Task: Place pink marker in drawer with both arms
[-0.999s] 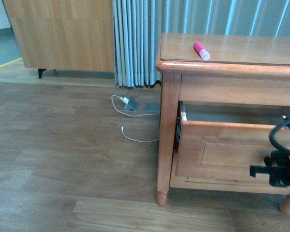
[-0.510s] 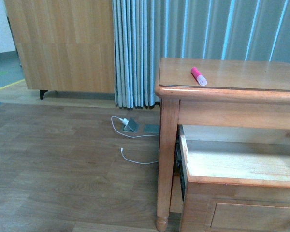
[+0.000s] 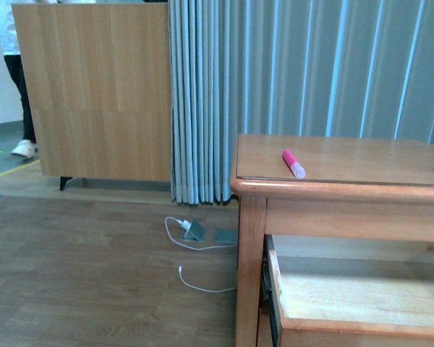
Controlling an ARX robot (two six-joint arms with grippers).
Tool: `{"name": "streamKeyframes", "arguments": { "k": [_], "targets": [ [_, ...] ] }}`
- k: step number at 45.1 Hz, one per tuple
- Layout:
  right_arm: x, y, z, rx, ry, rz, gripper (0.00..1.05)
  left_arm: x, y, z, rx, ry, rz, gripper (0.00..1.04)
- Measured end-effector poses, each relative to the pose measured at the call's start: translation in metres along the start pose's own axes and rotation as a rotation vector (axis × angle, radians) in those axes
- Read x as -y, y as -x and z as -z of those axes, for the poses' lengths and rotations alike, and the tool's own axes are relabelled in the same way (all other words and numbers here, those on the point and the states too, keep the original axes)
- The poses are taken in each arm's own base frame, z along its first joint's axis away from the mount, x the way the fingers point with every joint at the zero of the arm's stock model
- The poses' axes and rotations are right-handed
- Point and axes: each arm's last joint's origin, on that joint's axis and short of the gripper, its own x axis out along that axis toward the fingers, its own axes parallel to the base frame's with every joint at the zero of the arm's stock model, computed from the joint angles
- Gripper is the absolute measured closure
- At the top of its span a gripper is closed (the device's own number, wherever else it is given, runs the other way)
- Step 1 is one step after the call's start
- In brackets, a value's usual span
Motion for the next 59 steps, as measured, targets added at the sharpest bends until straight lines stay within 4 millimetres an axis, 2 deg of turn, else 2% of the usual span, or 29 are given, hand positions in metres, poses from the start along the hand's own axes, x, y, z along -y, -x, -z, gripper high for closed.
{"name": "streamKeyframes", "arguments": {
  "k": [6, 11, 16, 25, 31, 35, 39, 44, 56, 59],
  "targets": [
    [-0.007, 0.028, -0.012, 0.066, 0.02, -0.04, 0.08, 0.0, 0.0, 0.0, 0.0, 0.0, 0.0, 0.06],
    [-0.011, 0.042, -0.016, 0.127, 0.069, -0.034, 0.08, 0.0, 0.0, 0.0, 0.0, 0.0, 0.0, 0.06],
    [-0.013, 0.046, -0.018, 0.165, 0.136, 0.005, 0.08, 0.0, 0.0, 0.0, 0.0, 0.0, 0.0, 0.06],
    [-0.013, 0.046, -0.017, 0.173, 0.152, 0.021, 0.09, 0.0, 0.0, 0.0, 0.0, 0.0, 0.0, 0.06],
    [-0.016, 0.043, -0.006, 0.402, 0.221, 0.164, 0.3, 0.0, 0.0, 0.0, 0.0, 0.0, 0.0, 0.06],
    [-0.02, 0.043, 0.001, 0.44, 0.23, 0.172, 0.42, 0.0, 0.0, 0.0, 0.0, 0.0, 0.0, 0.06],
    [-0.021, 0.042, 0.006, 0.433, 0.228, 0.159, 0.3, 0.0, 0.0, 0.0, 0.0, 0.0, 0.0, 0.06],
    [-0.021, 0.042, 0.006, 0.432, 0.224, 0.162, 0.07, 0.0, 0.0, 0.0, 0.0, 0.0, 0.0, 0.06],
    [-0.021, 0.042, 0.006, 0.434, 0.222, 0.161, 0.08, 0.0, 0.0, 0.0, -0.001, 0.001, -0.006, 0.06],
    [-0.021, 0.042, 0.006, 0.434, 0.222, 0.16, 0.08, 0.004, -0.005, 0.001, -0.052, 0.112, -0.146, 0.06]
  ]
}}
